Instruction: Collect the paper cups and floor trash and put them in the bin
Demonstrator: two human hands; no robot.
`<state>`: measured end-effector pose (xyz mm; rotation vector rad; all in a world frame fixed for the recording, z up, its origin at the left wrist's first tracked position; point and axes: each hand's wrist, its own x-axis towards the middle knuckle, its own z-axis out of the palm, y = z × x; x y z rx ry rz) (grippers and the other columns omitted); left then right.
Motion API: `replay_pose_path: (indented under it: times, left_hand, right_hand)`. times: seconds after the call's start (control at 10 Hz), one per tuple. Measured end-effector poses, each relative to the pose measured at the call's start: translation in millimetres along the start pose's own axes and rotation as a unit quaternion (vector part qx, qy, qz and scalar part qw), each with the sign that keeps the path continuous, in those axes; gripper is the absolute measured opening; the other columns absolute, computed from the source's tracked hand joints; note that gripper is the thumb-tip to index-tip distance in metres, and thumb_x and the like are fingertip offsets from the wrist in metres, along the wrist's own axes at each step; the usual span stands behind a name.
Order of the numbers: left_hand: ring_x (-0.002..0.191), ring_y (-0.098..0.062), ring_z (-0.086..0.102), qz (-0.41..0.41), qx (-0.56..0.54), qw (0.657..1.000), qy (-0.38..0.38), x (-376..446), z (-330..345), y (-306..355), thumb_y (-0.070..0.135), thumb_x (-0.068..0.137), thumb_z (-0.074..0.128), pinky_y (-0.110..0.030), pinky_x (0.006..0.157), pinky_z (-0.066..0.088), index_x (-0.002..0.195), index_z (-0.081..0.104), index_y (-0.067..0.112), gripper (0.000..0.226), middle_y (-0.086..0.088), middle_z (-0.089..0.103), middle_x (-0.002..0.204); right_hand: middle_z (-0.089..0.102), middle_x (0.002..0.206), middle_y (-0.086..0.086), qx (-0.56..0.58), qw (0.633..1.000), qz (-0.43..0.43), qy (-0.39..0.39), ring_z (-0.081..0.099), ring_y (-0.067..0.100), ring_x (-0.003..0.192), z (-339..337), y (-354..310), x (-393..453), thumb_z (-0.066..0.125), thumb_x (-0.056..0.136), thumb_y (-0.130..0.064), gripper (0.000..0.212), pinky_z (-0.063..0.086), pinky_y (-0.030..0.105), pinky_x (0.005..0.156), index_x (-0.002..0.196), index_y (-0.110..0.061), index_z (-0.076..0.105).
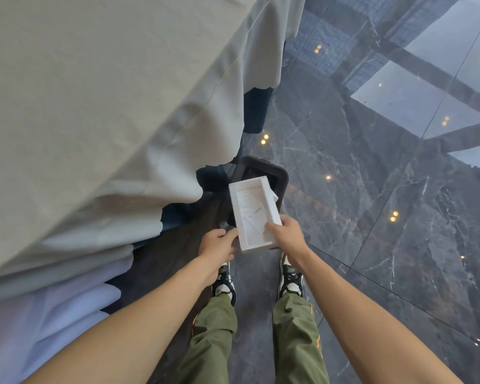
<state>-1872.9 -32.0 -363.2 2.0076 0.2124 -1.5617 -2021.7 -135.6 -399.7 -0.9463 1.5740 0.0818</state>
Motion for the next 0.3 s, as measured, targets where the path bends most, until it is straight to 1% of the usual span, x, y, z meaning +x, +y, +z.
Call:
replay_pose_path:
  times: [0.1,0.2,0.3]
  left_hand:
    - [0.101,-0.023,0.073,-0.010,0.020,1.000,-0.020,-1,-7,-11,0.028,0.101,0.065,-0.028,0.076,0.058,0.128,0.065,0.013,0.030,-0.008,0.071,0.112]
    - [0.095,-0.020,0.072,-0.011,0.030,0.999,-0.019,-2,-7,-14,0.027,0.101,0.065,-0.029,0.077,0.057,0.130,0.066,0.012,0.033,-0.006,0.071,0.108]
    - [0.091,-0.018,0.070,-0.001,0.063,0.998,-0.001,-9,-5,-5,0.028,0.099,0.067,-0.034,0.084,0.057,0.134,0.065,0.014,0.038,-0.006,0.072,0.111]
  right_hand:
    - [0.065,0.115,0.006,-0.112,0.993,-0.024,0.025,0.068,0.029,0.102,-3,-11,-4,0.062,0.089,-0.032,0.041,0.064,0.051,0.081,0.124,-0.013,0.054]
    - [0.060,0.115,0.003,-0.173,0.983,-0.056,0.019,0.065,0.027,0.101,0,-18,-7,0.061,0.092,-0.033,0.044,0.061,0.042,0.072,0.129,-0.012,0.049]
    - [0.065,0.115,0.007,-0.190,0.979,-0.070,0.025,0.065,0.025,0.093,2,-27,-3,0.058,0.096,-0.032,0.044,0.051,0.034,0.066,0.131,-0.008,0.047]
